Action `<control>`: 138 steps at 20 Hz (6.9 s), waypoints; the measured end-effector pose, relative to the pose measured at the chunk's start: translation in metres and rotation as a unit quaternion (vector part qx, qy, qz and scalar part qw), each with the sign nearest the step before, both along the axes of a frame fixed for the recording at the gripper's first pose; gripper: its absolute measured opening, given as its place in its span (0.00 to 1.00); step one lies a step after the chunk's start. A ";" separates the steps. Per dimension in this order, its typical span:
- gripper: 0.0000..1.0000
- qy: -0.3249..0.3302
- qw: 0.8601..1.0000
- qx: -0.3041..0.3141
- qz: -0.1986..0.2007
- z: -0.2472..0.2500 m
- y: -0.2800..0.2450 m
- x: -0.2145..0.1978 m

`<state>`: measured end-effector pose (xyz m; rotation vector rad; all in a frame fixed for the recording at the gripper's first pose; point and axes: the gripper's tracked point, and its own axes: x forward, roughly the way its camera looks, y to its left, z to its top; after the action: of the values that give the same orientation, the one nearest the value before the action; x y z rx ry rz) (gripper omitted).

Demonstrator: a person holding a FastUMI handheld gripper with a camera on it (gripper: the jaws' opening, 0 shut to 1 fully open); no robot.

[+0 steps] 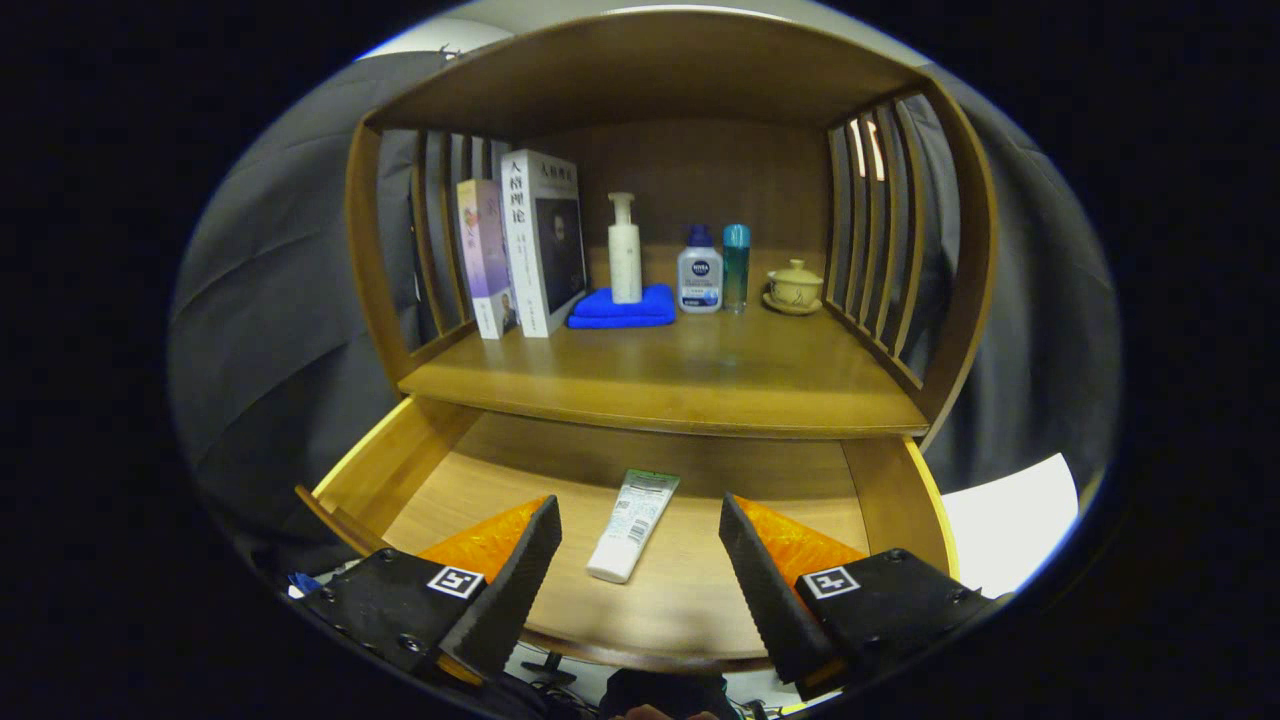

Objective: Pull open the drawer, take out the items inside it, and place them on the countertop above the cabinet.

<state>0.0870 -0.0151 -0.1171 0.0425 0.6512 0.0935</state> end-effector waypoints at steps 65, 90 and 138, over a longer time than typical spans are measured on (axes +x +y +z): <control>0.47 0.262 0.948 0.046 0.175 0.007 0.052 -0.006; 0.47 0.242 0.957 0.146 -0.066 -0.010 -0.007 0.188; 0.98 -0.235 0.969 -0.003 -0.078 0.012 0.056 -0.134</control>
<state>-0.0472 0.0413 -0.1047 0.0625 0.1716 -0.0517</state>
